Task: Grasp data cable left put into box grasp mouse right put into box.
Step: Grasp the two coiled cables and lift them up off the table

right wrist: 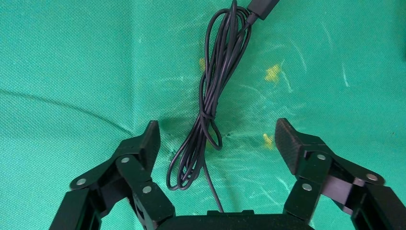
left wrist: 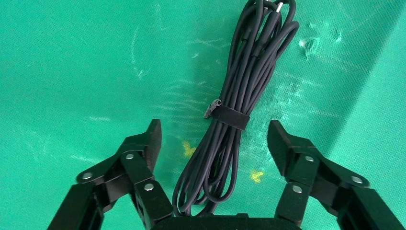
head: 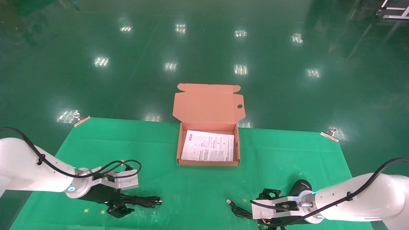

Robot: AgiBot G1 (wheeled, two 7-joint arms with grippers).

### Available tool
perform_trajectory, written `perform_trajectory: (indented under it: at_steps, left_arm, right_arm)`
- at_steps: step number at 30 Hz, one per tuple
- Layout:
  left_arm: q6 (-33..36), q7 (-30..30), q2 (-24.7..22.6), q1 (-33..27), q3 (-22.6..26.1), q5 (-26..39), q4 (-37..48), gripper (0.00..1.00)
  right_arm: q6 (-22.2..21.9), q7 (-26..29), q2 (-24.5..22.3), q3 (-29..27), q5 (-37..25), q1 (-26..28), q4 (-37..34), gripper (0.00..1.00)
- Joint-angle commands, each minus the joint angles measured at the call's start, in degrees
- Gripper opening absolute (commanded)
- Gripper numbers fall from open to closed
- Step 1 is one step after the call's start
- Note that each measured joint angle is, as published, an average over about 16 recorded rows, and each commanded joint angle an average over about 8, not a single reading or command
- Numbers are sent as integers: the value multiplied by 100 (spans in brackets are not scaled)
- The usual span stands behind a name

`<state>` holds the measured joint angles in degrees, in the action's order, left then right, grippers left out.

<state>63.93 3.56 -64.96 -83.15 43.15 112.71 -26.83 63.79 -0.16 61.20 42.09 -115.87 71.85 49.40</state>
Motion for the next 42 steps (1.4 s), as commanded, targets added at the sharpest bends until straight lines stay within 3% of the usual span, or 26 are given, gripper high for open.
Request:
perform_trajectory:
  at_steps: [1,26,34,42]
  left_arm:
    - [10,11,4,3,6,7,-23,0]
    - [42,39,18,12,22,37,-96,0]
    - [144,3,211,-29,-37,-44,-330,0]
    - [212,182,715,-375,-214,-94,-1294,0]
  right_arm:
    - [13,1,-4,0,3,-1,17,0]
    - [68,36,-49,-22,50,3,81,0]
    - [183,491,-612,-404,459,50,612,0]
    - [-92,1243,-1137,-850,384,497,1325,0]
